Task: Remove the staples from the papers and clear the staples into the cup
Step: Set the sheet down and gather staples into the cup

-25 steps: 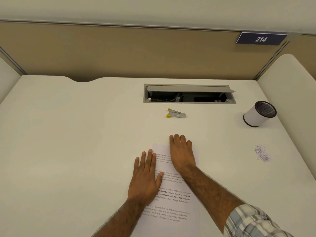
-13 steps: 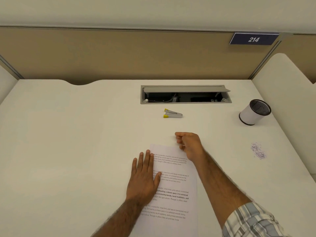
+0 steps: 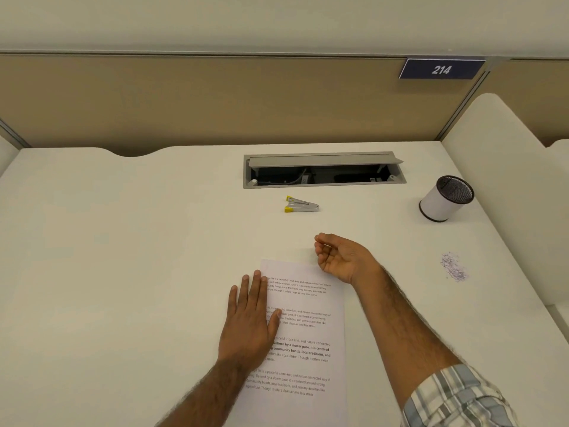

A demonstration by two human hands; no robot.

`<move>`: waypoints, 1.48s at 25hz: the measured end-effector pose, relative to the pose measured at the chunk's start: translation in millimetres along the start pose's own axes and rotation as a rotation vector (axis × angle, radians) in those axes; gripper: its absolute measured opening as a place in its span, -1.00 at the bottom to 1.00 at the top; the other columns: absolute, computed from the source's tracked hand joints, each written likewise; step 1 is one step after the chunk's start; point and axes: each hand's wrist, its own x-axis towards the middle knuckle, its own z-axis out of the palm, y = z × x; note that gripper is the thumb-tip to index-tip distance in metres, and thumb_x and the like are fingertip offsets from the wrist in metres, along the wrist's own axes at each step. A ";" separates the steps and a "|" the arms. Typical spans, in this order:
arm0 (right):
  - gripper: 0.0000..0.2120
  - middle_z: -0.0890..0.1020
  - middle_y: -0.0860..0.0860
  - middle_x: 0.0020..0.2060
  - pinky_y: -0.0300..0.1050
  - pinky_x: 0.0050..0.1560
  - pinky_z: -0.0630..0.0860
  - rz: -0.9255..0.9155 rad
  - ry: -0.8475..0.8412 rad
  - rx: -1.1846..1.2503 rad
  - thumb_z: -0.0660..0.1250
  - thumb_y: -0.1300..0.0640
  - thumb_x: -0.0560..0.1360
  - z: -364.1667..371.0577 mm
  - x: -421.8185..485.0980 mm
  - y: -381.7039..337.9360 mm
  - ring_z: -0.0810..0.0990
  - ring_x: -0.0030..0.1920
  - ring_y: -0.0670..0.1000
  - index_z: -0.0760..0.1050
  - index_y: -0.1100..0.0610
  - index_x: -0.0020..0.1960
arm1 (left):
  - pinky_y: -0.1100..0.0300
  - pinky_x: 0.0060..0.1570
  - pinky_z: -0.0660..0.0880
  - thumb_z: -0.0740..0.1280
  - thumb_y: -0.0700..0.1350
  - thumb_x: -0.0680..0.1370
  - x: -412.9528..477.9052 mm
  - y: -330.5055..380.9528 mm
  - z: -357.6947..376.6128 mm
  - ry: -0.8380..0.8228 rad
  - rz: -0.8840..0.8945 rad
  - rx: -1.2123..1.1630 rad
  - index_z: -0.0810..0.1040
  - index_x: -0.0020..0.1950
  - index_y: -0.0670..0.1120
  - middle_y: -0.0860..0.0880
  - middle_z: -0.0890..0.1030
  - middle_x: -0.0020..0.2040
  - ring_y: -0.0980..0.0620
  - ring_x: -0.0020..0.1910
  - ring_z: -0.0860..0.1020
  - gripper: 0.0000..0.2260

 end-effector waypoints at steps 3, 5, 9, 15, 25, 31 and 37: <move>-0.96 0.61 0.08 -0.27 -0.24 -0.34 0.49 -0.056 0.043 -0.047 0.40 0.29 0.51 -4.5 0.2 -4.1 0.54 -0.32 -0.05 0.59 0.25 -0.11 | -0.05 0.61 -0.18 -0.11 0.23 0.70 0.0 0.2 0.0 0.017 0.004 -0.016 -0.13 0.70 -0.07 -0.02 -0.14 0.72 -0.04 0.69 -0.17 -0.35; -0.97 0.61 0.09 -0.29 -0.23 -0.35 0.49 -0.115 0.066 -0.097 0.41 0.30 0.50 -8.7 -3.4 -8.0 0.54 -0.34 -0.04 0.60 0.25 -0.12 | -0.06 0.61 -0.16 -0.09 0.22 0.70 -0.4 -0.1 0.1 0.018 0.006 -0.017 -0.13 0.70 -0.07 -0.02 -0.13 0.72 -0.04 0.69 -0.16 -0.35; -0.94 0.66 0.11 -0.26 -0.18 -0.29 0.52 -0.326 0.191 -0.312 0.49 0.28 0.43 -26.3 -16.8 -24.2 0.59 -0.32 -0.02 0.64 0.24 -0.12 | -0.04 0.61 -0.18 -0.09 0.23 0.70 -0.6 -0.5 0.5 0.024 0.006 -0.026 -0.15 0.70 -0.06 0.01 -0.16 0.71 0.00 0.68 -0.20 -0.35; -0.96 0.65 0.06 -0.29 -0.19 -0.29 0.47 -0.579 0.375 -0.560 0.47 0.25 0.43 -80.0 -53.1 -104.0 0.59 -0.31 -0.02 0.63 0.22 -0.17 | 0.00 0.61 -0.21 -0.15 0.27 0.69 0.3 -3.8 5.9 0.039 0.012 -0.016 -0.13 0.70 -0.04 0.03 -0.14 0.72 0.01 0.69 -0.17 -0.34; -0.85 0.48 0.13 -0.43 -0.14 -0.36 0.40 -0.766 0.839 -1.177 0.28 0.27 0.34 -186.8 -39.6 -265.2 0.40 -0.36 0.08 0.50 0.37 -0.32 | 0.10 0.62 -0.22 -0.11 0.29 0.68 8.7 -8.2 13.4 0.101 0.037 -0.013 0.17 0.67 -0.13 -0.07 0.22 0.66 -0.01 0.67 -0.01 -0.30; -0.85 0.58 0.17 -0.37 -0.11 -0.32 0.48 -0.771 0.806 -1.444 0.27 0.25 0.38 -178.2 -24.7 -288.2 0.49 -0.31 0.23 0.49 0.27 -0.35 | 0.12 0.61 -0.21 -0.11 0.30 0.68 8.6 -6.8 11.3 0.093 0.028 -0.003 0.20 0.65 -0.14 -0.10 0.29 0.63 -0.03 0.66 0.02 -0.30; -0.81 0.56 0.07 -0.36 -0.17 -0.31 0.38 -0.725 0.789 -1.537 0.22 0.29 0.37 -172.9 -25.3 -291.1 0.54 -0.28 0.17 0.44 0.17 -0.41 | 0.12 0.61 -0.21 -0.10 0.30 0.68 9.0 -7.1 11.2 0.098 0.016 -0.013 0.20 0.65 -0.14 -0.08 0.26 0.64 0.11 0.68 -0.13 -0.30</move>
